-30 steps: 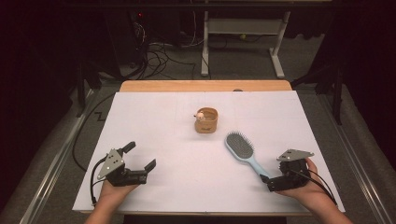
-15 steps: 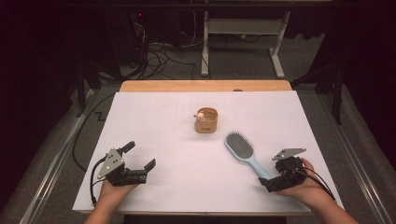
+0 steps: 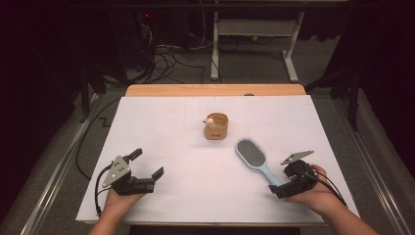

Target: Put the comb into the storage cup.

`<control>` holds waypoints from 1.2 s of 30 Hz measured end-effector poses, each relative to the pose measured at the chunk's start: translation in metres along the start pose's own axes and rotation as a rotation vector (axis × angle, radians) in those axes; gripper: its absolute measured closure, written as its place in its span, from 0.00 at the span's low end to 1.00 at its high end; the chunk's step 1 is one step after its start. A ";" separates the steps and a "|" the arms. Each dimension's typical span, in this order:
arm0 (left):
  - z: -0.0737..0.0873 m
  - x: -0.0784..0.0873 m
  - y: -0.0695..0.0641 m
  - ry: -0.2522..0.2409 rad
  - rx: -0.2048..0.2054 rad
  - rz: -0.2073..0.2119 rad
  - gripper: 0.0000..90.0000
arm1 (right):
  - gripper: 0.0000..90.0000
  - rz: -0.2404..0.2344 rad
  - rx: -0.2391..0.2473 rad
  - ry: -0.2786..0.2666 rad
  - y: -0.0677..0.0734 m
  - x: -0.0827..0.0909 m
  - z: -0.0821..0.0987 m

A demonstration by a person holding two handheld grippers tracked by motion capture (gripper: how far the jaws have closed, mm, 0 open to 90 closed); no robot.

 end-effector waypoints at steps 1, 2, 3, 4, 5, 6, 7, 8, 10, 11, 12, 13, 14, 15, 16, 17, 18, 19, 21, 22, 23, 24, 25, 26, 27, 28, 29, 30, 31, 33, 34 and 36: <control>0.000 0.000 0.000 0.000 0.000 0.001 0.00 | 0.12 -0.004 0.009 0.013 0.000 0.000 -0.001; 0.000 0.000 0.000 0.000 0.000 0.001 0.00 | 0.12 -0.004 0.009 0.013 0.000 0.000 -0.001; 0.000 0.000 0.000 0.001 0.000 0.001 0.00 | 0.13 -0.005 0.018 0.023 0.001 0.000 -0.003; 0.000 -0.001 -0.001 0.006 -0.001 0.003 0.00 | 0.15 -0.002 0.037 0.044 0.001 0.001 -0.005; 0.000 -0.001 -0.001 0.011 -0.005 0.005 0.00 | 0.15 -0.002 0.037 0.044 0.001 0.001 -0.005; 0.000 -0.001 -0.001 0.013 -0.008 0.008 0.00 | 0.16 -0.002 0.047 0.065 0.001 0.001 -0.009; 0.000 -0.002 -0.002 0.016 -0.014 0.008 0.00 | 0.15 -0.002 0.039 0.072 0.001 0.001 -0.010; 0.000 -0.002 -0.002 0.016 -0.014 0.008 0.00 | 0.15 -0.002 0.039 0.072 0.001 0.001 -0.010; 0.000 -0.002 -0.003 0.020 -0.020 0.012 0.00 | 0.10 -0.003 0.054 0.083 0.001 0.000 -0.014; 0.000 -0.002 -0.003 0.021 -0.021 0.014 0.00 | 0.08 -0.003 0.055 0.088 0.001 0.000 -0.016; 0.000 -0.002 -0.004 0.023 -0.020 0.016 0.00 | 0.05 -0.010 0.071 0.103 0.002 -0.002 -0.021; 0.000 -0.002 -0.004 0.023 -0.020 0.016 0.00 | 0.05 -0.010 0.071 0.103 0.002 -0.002 -0.021; 0.000 -0.002 -0.004 0.020 -0.020 0.016 0.00 | 0.03 -0.016 0.079 0.110 0.004 -0.003 -0.025; 0.000 -0.002 -0.004 0.020 -0.020 0.016 0.00 | 0.02 -0.016 0.081 0.110 0.004 -0.003 -0.027; 0.000 -0.002 -0.004 0.020 -0.020 0.016 0.00 | 0.01 -0.019 0.084 0.111 0.004 -0.004 -0.030; 0.000 -0.002 -0.004 0.020 -0.020 0.016 0.00 | 0.01 -0.019 0.084 0.111 0.004 -0.004 -0.030; 0.001 -0.002 -0.004 0.023 -0.019 0.018 0.00 | 0.00 -0.029 0.087 0.113 0.006 -0.006 -0.035; 0.001 -0.002 -0.004 0.023 -0.019 0.018 0.00 | 0.00 -0.029 0.087 0.113 0.006 -0.006 -0.035; 0.001 -0.002 -0.004 0.027 -0.022 0.020 0.00 | 0.00 -0.033 0.092 0.119 0.006 -0.009 -0.042; 0.001 -0.002 -0.004 0.030 -0.023 0.022 0.00 | 0.00 -0.033 0.092 0.119 0.006 -0.009 -0.042; 0.001 -0.003 -0.005 0.031 -0.024 0.022 0.00 | 0.00 -0.038 0.095 0.122 0.006 -0.010 -0.044; 0.002 -0.003 -0.005 0.030 -0.024 0.024 0.00 | 0.00 -0.048 0.101 0.133 0.007 -0.013 -0.049; 0.002 -0.003 -0.005 0.031 -0.024 0.026 0.00 | 0.00 -0.048 0.101 0.133 0.007 -0.013 -0.049; 0.002 -0.003 -0.006 0.030 -0.024 0.028 0.00 | 0.00 -0.048 0.104 0.134 0.007 -0.014 -0.051; 0.002 -0.004 -0.006 0.032 -0.027 0.031 0.00 | 0.00 -0.042 0.104 0.146 0.008 -0.017 -0.055; 0.002 -0.004 -0.006 0.032 -0.027 0.031 0.00 | 0.00 -0.045 0.107 0.150 0.008 -0.018 -0.057; 0.002 -0.004 -0.006 0.031 -0.026 0.032 0.00 | 0.00 -0.045 0.107 0.150 0.008 -0.018 -0.057; 0.002 -0.004 -0.006 0.031 -0.027 0.034 0.00 | 0.00 -0.047 0.105 0.153 0.008 -0.020 -0.058; 0.002 -0.004 -0.007 0.029 -0.025 0.033 0.00 | 0.00 -0.052 0.102 0.164 0.009 -0.023 -0.061; 0.001 -0.003 -0.007 0.028 -0.026 0.034 0.00 | 0.00 -0.056 0.109 0.167 0.008 -0.025 -0.065; 0.002 -0.003 -0.007 0.031 -0.029 0.035 0.00 | 0.00 -0.060 0.117 0.167 0.008 -0.027 -0.067; 0.002 -0.003 -0.006 0.034 -0.029 0.036 0.00 | 0.00 -0.060 0.107 0.170 0.008 -0.027 -0.069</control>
Point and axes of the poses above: each handheld gripper's, and its own axes: x roughly backward along the jaws, z roughly out of its underside, y roughly to its left, the point moved 4 cm from there along -x, roughly forward along the jaws
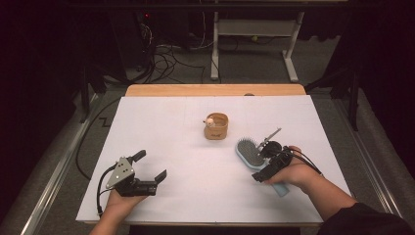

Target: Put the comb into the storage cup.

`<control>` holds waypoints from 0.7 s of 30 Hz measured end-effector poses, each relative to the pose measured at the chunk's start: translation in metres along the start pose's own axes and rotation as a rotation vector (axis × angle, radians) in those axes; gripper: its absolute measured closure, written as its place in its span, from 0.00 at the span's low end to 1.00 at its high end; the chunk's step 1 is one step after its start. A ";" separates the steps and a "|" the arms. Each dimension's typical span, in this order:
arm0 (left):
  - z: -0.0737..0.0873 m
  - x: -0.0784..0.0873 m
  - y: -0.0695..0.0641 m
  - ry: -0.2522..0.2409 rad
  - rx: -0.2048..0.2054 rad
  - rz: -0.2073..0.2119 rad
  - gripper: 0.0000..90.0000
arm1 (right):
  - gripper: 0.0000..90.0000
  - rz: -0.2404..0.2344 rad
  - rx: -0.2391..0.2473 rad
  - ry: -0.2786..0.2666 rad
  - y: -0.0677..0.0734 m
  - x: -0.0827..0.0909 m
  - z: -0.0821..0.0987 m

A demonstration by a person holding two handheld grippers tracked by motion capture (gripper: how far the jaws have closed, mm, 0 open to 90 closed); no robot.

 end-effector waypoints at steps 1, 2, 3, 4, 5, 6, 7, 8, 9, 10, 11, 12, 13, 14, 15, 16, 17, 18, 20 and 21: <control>0.000 0.000 0.000 0.000 0.000 0.002 0.00 | 0.00 0.000 0.000 -0.001 -0.001 -0.001 -0.003; 0.000 0.000 0.000 0.000 0.000 0.003 0.00 | 0.00 -0.003 -0.005 0.000 -0.001 -0.001 -0.004; 0.000 0.000 0.000 -0.001 0.000 0.003 0.00 | 0.00 -0.002 -0.013 -0.003 -0.002 -0.001 -0.009; 0.000 0.000 0.000 -0.002 0.000 0.004 0.00 | 0.00 -0.002 -0.013 -0.003 -0.002 -0.001 -0.009; 0.000 0.000 0.000 -0.002 0.001 0.005 0.00 | 0.00 -0.006 -0.010 -0.007 -0.002 -0.001 -0.011; 0.000 0.000 0.000 -0.002 0.002 0.006 0.00 | 0.00 -0.008 -0.007 -0.011 -0.002 -0.001 -0.014; 0.000 0.000 0.000 -0.001 0.002 0.007 0.00 | 0.00 -0.008 -0.007 -0.015 -0.002 -0.001 -0.015; 0.000 0.000 -0.001 -0.004 0.004 0.008 0.00 | 0.00 -0.006 -0.007 -0.012 -0.003 -0.002 -0.019; 0.000 0.000 -0.001 -0.005 0.006 0.009 0.00 | 0.00 -0.006 -0.007 -0.012 -0.003 -0.002 -0.019; -0.001 0.000 -0.001 -0.012 0.008 0.011 0.00 | 0.00 -0.007 -0.006 -0.016 -0.004 -0.002 -0.023; -0.001 0.000 -0.001 -0.012 0.008 0.011 0.00 | 0.00 -0.008 -0.011 -0.015 -0.004 -0.003 -0.024; -0.001 0.001 -0.001 -0.012 0.007 0.011 0.00 | 0.00 -0.008 -0.011 -0.015 -0.004 -0.003 -0.024; -0.001 0.001 -0.001 -0.011 0.008 0.012 0.00 | 0.00 -0.009 -0.013 -0.017 -0.004 -0.003 -0.026; -0.001 0.001 -0.001 -0.012 0.008 0.011 0.00 | 0.00 -0.009 -0.011 -0.014 -0.005 -0.003 -0.028; -0.001 0.001 -0.001 -0.012 0.007 0.011 0.00 | 0.00 -0.014 -0.012 -0.009 -0.005 -0.005 -0.031; -0.001 0.001 -0.001 -0.013 0.008 0.011 0.00 | 0.00 -0.014 -0.010 -0.006 -0.006 -0.005 -0.032; -0.001 0.001 -0.001 -0.013 0.008 0.011 0.00 | 0.00 -0.014 -0.010 -0.006 -0.006 -0.005 -0.032; -0.001 0.001 -0.001 -0.014 0.009 0.010 0.00 | 0.01 -0.016 -0.011 0.008 -0.006 -0.007 -0.035; -0.001 0.001 -0.001 -0.012 0.008 0.010 0.00 | 0.01 -0.013 -0.003 0.013 -0.007 -0.008 -0.038; -0.001 0.001 -0.001 -0.012 0.007 0.010 0.00 | 0.01 -0.012 -0.012 0.019 -0.007 -0.008 -0.040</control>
Point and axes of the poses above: each handheld gripper's, and its own axes: x roughly backward along the jaws, z roughly out of its underside, y roughly to its left, the point moved 4 cm from there along -x, roughly forward along the jaws
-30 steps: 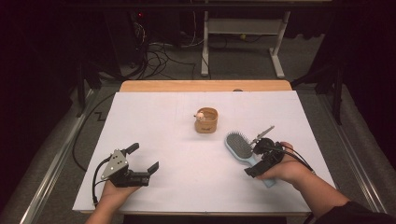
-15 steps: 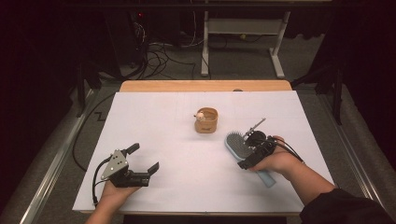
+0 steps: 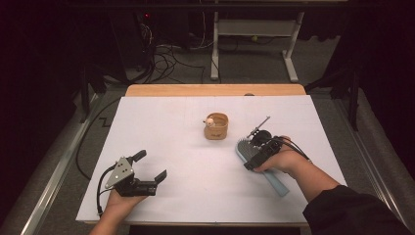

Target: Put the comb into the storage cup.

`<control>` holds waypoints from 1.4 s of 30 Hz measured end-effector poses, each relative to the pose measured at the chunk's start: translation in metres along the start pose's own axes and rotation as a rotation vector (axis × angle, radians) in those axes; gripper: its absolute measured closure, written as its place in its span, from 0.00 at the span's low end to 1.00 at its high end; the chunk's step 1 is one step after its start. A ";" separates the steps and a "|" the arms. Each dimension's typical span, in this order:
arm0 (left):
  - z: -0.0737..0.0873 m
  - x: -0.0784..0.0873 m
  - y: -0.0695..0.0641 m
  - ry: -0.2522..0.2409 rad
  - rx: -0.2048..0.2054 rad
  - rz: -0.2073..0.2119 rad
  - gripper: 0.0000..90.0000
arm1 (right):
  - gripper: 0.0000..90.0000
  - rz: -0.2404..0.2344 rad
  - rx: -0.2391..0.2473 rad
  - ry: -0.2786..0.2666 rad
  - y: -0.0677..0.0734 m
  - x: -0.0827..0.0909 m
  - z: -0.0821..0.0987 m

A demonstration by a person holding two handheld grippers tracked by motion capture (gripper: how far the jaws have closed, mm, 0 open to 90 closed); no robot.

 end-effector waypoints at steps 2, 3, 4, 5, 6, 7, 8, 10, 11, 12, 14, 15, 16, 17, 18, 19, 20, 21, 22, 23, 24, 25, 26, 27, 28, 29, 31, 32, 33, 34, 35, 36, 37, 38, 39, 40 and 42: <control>0.000 0.000 0.000 0.001 0.002 0.001 0.00 | 0.01 -0.001 0.005 0.003 -0.001 0.000 -0.002; 0.000 0.000 0.000 0.003 0.001 0.002 0.00 | 0.01 0.001 0.010 0.000 -0.001 0.000 -0.004; 0.000 -0.001 0.000 0.002 0.002 0.000 0.00 | 0.02 0.000 -0.001 0.005 -0.001 0.000 -0.008; 0.000 -0.001 0.000 0.002 0.002 0.000 0.00 | 0.02 0.000 -0.001 0.005 -0.001 0.000 -0.008; 0.000 -0.001 0.000 0.001 0.001 0.001 0.00 | 0.03 0.005 0.007 0.007 -0.002 0.000 -0.010; 0.000 -0.001 0.000 0.001 0.001 0.001 0.00 | 0.03 0.005 0.007 0.007 -0.002 0.000 -0.010; 0.000 -0.001 0.000 0.001 0.000 0.002 0.00 | 0.03 0.005 0.016 0.007 -0.003 0.000 -0.012; 0.000 -0.001 0.000 0.001 0.003 0.003 0.00 | 0.03 0.005 0.003 0.010 -0.004 -0.002 -0.014; 0.000 -0.001 0.000 0.001 0.003 0.003 0.00 | 0.04 0.004 -0.001 0.017 -0.004 -0.003 -0.015; 0.000 -0.001 0.000 0.001 0.002 0.003 0.00 | 0.04 0.000 -0.003 0.018 -0.004 -0.004 -0.015; 0.000 -0.001 0.000 0.000 0.003 0.003 0.00 | 0.04 0.003 -0.004 0.024 -0.004 -0.005 -0.016; 0.000 -0.001 0.000 -0.001 0.003 0.004 0.00 | 0.04 0.007 -0.003 0.025 -0.005 -0.006 -0.017; 0.000 -0.001 0.000 -0.001 0.003 0.005 0.00 | 0.04 0.007 -0.003 0.025 -0.005 -0.006 -0.017; 0.000 -0.001 -0.001 -0.003 0.005 0.005 0.00 | 0.04 0.005 -0.002 0.028 -0.006 -0.007 -0.018; 0.000 -0.001 -0.001 -0.004 0.004 0.004 0.00 | 0.04 0.007 -0.010 0.029 -0.006 -0.007 -0.018; 0.000 -0.001 0.000 -0.003 0.005 0.003 0.00 | 0.04 0.007 -0.001 0.033 -0.007 -0.007 -0.019; 0.000 -0.001 0.000 -0.004 0.006 0.003 0.00 | 0.05 0.013 -0.015 0.037 -0.006 -0.008 -0.020; 0.000 -0.001 0.000 -0.005 0.005 0.002 0.00 | 0.05 0.015 -0.001 0.034 -0.007 -0.008 -0.020; -0.001 -0.001 0.000 -0.006 0.003 0.000 0.00 | 0.05 0.022 -0.003 0.041 -0.008 -0.008 -0.021; -0.001 -0.001 0.000 -0.008 0.003 -0.002 0.00 | 0.05 0.018 0.000 0.038 -0.007 -0.009 -0.022; -0.001 -0.001 0.001 -0.009 0.005 -0.003 0.00 | 0.05 0.019 -0.007 0.041 -0.007 -0.008 -0.023; -0.001 0.000 0.001 -0.011 0.007 -0.005 0.00 | 0.06 0.019 0.003 0.044 -0.008 -0.009 -0.025; -0.001 0.000 0.001 -0.012 0.008 -0.004 0.00 | 0.06 0.019 -0.002 0.046 -0.008 -0.009 -0.026; -0.001 0.000 0.001 -0.012 0.008 -0.004 0.00 | 0.06 0.021 -0.003 0.047 -0.008 -0.009 -0.027; -0.001 0.000 0.001 -0.012 0.008 -0.004 0.00 | 0.06 0.021 -0.003 0.047 -0.008 -0.009 -0.027; -0.001 0.000 0.001 -0.011 0.008 -0.003 0.00 | 0.06 0.020 -0.001 0.045 -0.008 -0.009 -0.028; -0.001 0.001 0.000 -0.013 0.006 -0.001 0.00 | 0.07 0.025 -0.005 0.054 -0.008 -0.010 -0.028; -0.001 0.001 0.000 -0.013 0.006 -0.001 0.00 | 0.07 0.025 -0.005 0.054 -0.008 -0.010 -0.028; -0.001 0.001 0.000 -0.014 0.007 -0.001 0.00 | 0.08 0.024 -0.009 0.059 -0.007 -0.011 -0.029; -0.001 0.001 0.000 -0.013 0.006 -0.001 0.00 | 0.08 0.024 -0.003 0.061 -0.007 -0.012 -0.029; -0.001 0.001 0.000 -0.013 0.006 -0.001 0.00 | 0.08 0.024 -0.003 0.061 -0.007 -0.012 -0.029; -0.001 0.001 0.000 -0.011 0.006 0.000 0.00 | 0.09 0.025 0.003 0.063 -0.007 -0.012 -0.029; -0.001 0.001 0.000 -0.010 0.005 0.000 0.00 | 0.11 0.023 -0.008 0.073 -0.007 -0.013 -0.029; -0.001 0.001 0.000 -0.009 0.006 0.000 0.00 | 0.12 0.019 -0.010 0.069 -0.007 -0.014 -0.029; -0.001 0.000 0.000 -0.008 0.005 0.000 0.00 | 0.13 0.019 -0.013 0.069 -0.008 -0.014 -0.030; -0.001 0.000 0.000 -0.008 0.005 0.000 0.00 | 0.13 0.019 -0.013 0.069 -0.008 -0.014 -0.030; -0.001 0.000 0.000 -0.010 0.006 0.000 0.00 | 0.14 0.017 -0.008 0.080 -0.009 -0.015 -0.030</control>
Point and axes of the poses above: each handheld gripper's, and its own axes: x roughly backward along the jaws, z roughly out of its underside, y roughly to its left, the point moved 4 cm from there along -x, roughly forward along the jaws
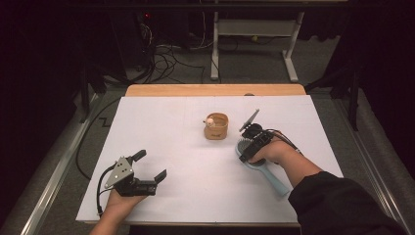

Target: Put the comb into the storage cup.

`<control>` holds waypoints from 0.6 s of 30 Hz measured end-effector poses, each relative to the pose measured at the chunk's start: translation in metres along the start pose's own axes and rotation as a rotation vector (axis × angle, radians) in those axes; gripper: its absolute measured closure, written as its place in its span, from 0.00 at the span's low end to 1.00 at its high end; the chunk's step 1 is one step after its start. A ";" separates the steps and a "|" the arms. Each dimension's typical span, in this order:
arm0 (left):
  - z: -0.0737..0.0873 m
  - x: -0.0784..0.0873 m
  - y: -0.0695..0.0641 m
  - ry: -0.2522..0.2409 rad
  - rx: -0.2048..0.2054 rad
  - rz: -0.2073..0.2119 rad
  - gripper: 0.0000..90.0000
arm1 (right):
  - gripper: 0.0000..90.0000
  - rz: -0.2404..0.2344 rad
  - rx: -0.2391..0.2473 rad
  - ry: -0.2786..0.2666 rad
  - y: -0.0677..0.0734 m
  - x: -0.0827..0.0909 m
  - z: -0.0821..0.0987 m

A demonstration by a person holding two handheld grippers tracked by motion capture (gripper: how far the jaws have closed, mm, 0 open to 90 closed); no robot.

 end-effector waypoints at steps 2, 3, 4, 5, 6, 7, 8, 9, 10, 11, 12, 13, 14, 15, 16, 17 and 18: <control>0.000 0.000 0.000 0.001 -0.001 -0.002 0.00 | 0.14 0.002 -0.008 0.008 0.000 -0.001 0.000; 0.000 0.000 0.000 0.002 0.000 -0.001 0.00 | 0.14 0.001 0.001 0.010 -0.001 -0.002 0.000; 0.000 0.000 0.000 0.003 -0.001 -0.001 0.00 | 0.16 -0.002 -0.008 0.015 -0.002 -0.003 0.001; 0.000 0.000 0.000 0.004 -0.002 -0.002 0.00 | 0.16 -0.003 -0.014 0.021 -0.001 -0.004 0.001; 0.000 0.000 0.000 0.004 -0.002 0.000 0.00 | 0.16 -0.004 -0.011 0.022 -0.002 -0.004 0.001; 0.000 0.000 0.000 0.003 -0.003 0.000 0.00 | 0.16 -0.004 -0.011 0.022 -0.002 -0.004 0.001; 0.000 0.000 0.000 0.003 -0.005 0.000 0.00 | 0.16 -0.002 -0.036 0.032 0.000 -0.004 0.001; 0.000 0.000 0.000 0.002 -0.003 0.000 0.00 | 0.16 0.000 -0.012 0.027 -0.001 -0.005 0.001; 0.000 0.000 0.000 0.001 -0.003 0.000 0.00 | 0.16 -0.001 -0.017 0.027 -0.001 -0.006 0.000; 0.000 0.000 0.000 0.001 -0.003 -0.001 0.00 | 0.16 -0.002 -0.017 0.028 -0.001 -0.007 0.000; 0.000 0.001 0.000 0.002 -0.004 -0.001 0.00 | 0.17 -0.001 -0.020 0.033 -0.001 -0.008 0.000; 0.000 0.001 0.000 0.002 -0.004 -0.001 0.00 | 0.17 -0.003 -0.035 0.042 0.000 -0.008 0.000; 0.000 0.001 0.000 0.002 -0.004 -0.001 0.00 | 0.17 0.000 -0.029 0.045 0.000 -0.009 0.000; 0.000 0.001 0.000 0.002 -0.004 0.000 0.00 | 0.17 0.007 -0.029 0.043 0.001 -0.010 0.000; 0.000 0.001 0.000 0.002 -0.004 0.000 0.00 | 0.17 0.010 -0.017 0.045 0.000 -0.010 -0.001; 0.000 0.001 0.000 0.002 -0.004 -0.001 0.00 | 0.17 0.011 -0.017 0.046 0.000 -0.010 -0.001; 0.000 0.001 0.000 0.002 -0.004 -0.001 0.00 | 0.17 0.011 -0.017 0.046 0.000 -0.010 -0.001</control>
Point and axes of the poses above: each handheld gripper's, and its own axes: x roughly backward along the jaws, z roughly out of its underside, y roughly to its left, the point moved 4 cm from there along -x, roughly forward along the jaws
